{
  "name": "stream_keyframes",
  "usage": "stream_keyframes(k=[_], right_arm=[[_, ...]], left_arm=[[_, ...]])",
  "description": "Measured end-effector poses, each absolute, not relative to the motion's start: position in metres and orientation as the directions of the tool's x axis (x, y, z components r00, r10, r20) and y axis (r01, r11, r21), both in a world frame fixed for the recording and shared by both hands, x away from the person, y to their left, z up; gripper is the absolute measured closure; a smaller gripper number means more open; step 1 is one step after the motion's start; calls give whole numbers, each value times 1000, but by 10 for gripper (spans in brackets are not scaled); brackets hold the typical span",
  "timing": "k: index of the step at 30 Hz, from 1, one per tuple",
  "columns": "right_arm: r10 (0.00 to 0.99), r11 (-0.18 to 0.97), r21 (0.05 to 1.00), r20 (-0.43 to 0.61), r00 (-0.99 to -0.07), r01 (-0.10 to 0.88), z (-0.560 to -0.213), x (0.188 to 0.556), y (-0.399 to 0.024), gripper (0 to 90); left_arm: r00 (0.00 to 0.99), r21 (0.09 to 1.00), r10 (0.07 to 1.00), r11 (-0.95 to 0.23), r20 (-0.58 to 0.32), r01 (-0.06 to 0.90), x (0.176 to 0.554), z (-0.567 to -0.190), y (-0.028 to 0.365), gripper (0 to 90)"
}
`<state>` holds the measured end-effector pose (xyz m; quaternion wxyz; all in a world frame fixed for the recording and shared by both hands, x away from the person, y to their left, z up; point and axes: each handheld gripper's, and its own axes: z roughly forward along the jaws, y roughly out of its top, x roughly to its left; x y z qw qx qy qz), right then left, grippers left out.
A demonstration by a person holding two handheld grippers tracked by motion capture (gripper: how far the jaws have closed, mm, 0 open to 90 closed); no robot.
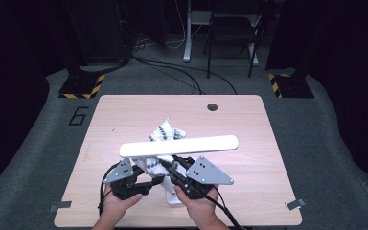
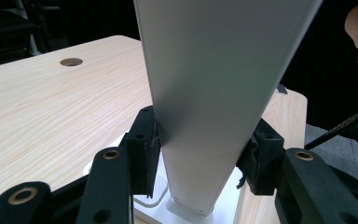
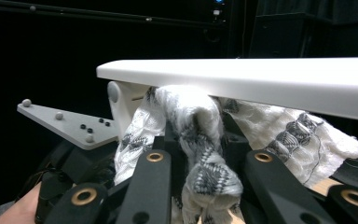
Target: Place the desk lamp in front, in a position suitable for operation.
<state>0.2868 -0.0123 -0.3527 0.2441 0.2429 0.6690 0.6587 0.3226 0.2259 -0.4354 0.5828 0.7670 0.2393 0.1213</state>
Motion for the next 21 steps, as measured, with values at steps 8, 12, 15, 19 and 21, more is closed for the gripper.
stream_keyframes(k=[8,12,15,19,21], right_arm=[[673,-2,1000,6,-739,6,-352,285,-35,775],[689,-26,1000,25,-725,10,-352,285,-50,775],[704,-26,1000,23,-709,7,-351,284,-62,775],[723,-23,1000,19,-691,3,-348,282,-80,774],[729,-26,1000,24,-684,7,-347,282,-90,774]], left_arm=[[855,952,510,-206,-94,227,323,-435,226,543],[855,951,511,-207,-93,228,323,-435,226,543],[855,951,511,-208,-93,228,323,-435,226,543],[856,952,509,-206,-95,228,323,-435,226,543],[855,951,510,-207,-95,229,323,-435,226,543]])
